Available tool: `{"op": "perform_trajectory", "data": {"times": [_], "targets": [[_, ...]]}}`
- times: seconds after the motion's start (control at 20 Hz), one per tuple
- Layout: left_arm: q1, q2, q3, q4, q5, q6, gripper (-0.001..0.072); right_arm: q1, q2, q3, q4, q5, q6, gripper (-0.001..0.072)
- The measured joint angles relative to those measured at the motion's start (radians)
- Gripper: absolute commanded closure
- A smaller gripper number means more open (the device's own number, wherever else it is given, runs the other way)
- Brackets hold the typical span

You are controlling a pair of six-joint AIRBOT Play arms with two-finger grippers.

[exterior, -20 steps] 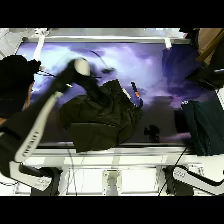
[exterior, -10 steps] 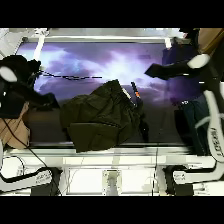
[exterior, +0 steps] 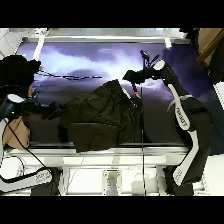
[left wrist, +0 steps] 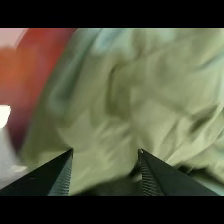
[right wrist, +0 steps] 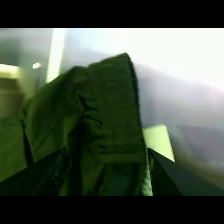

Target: Fold the clothes and pants, and hang the long-sleeved shirts on hangers.

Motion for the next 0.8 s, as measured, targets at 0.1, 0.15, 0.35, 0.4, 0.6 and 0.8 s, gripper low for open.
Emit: {"op": "perform_trajectory", "data": {"times": [0.1,0.15,0.35,0.4,0.6,0.8], "targets": [[-0.025,-0.021,-0.01,-0.037,0.043,0.019,0.0215,0.002,-0.079,0.08,0.008,0.057,0.02,0.0159],[-0.038,-0.033,-0.012,-0.051,0.053,0.026,0.0215,0.002,-0.107,0.105,0.014,0.076,0.029,0.0159],[-0.085,-0.087,-0.017,-0.074,0.089,0.038,0.0214,0.003,-0.18,0.154,0.022,0.116,0.05,0.016],[-0.092,-0.096,-0.018,-0.079,0.095,0.04,0.0215,0.003,-0.191,0.159,0.023,0.122,0.053,0.0159],[-0.108,-0.118,-0.018,-0.098,0.121,0.044,0.0215,0.006,-0.225,0.169,0.04,0.132,0.06,0.0161],[-0.112,-0.123,-0.018,-0.104,0.134,0.045,0.0216,0.03,-0.243,0.171,0.055,0.102,0.061,0.0329]]}}
